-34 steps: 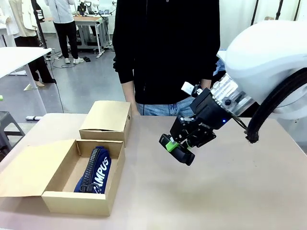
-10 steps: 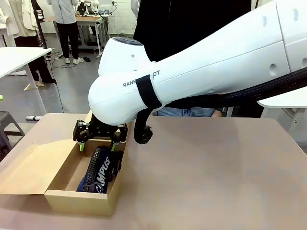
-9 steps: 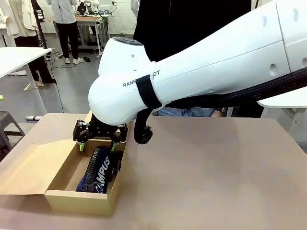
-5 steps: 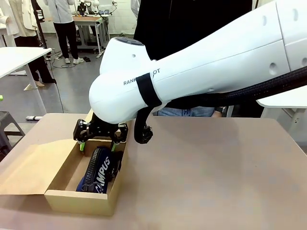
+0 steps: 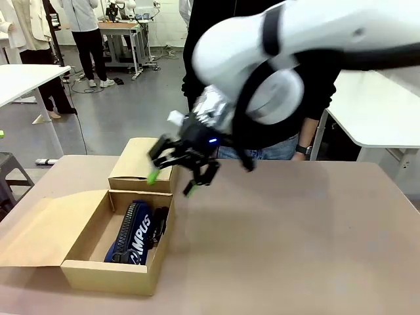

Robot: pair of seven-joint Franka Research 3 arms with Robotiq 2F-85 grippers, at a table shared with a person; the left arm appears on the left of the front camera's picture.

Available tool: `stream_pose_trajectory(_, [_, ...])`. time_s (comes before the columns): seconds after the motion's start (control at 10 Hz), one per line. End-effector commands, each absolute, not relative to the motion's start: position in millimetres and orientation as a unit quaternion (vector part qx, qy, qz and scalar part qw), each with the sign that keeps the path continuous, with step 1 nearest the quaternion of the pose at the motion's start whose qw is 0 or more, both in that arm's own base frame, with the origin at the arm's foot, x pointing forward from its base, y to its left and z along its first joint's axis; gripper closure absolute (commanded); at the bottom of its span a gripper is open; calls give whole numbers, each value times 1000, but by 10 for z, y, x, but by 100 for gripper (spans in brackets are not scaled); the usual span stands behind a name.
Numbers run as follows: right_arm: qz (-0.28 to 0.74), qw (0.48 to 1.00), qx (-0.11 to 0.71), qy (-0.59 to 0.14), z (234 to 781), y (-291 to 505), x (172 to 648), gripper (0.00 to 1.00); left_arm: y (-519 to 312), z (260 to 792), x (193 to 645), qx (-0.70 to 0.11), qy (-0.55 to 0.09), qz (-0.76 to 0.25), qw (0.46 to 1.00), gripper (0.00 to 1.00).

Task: Place items inside the box.
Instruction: Pick up a Pencil pouch or Stapler and place it inside the Mailer Box closest to the robot.

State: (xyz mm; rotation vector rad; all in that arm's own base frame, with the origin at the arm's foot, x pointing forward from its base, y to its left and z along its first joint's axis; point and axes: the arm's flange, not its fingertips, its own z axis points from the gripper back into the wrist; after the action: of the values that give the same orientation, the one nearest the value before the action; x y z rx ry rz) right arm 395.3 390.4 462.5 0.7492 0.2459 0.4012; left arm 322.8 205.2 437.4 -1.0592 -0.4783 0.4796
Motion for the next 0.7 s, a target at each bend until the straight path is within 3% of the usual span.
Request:
stream_pose_trajectory(0.0, [202, 866, 436, 137, 4649, 2861, 3794, 0, 2053, 4364, 3216, -501, -231, 214, 806, 0])
stream_pose_trajectory(0.2, [189, 812, 549, 63, 4651, 1884, 3635, 0, 2053, 4364, 3216, -501, -231, 214, 806, 0])
stream_pose_trajectory(0.5, [30, 773, 627, -93, 4329, 627, 2997, 0, 2053, 4364, 3216, -501, -231, 214, 806, 0])
stream_pose_trajectory(0.6, [-3, 757, 647, -91, 4153, 326, 2696, 0, 2053, 4364, 3216, -501, -231, 214, 806, 0])
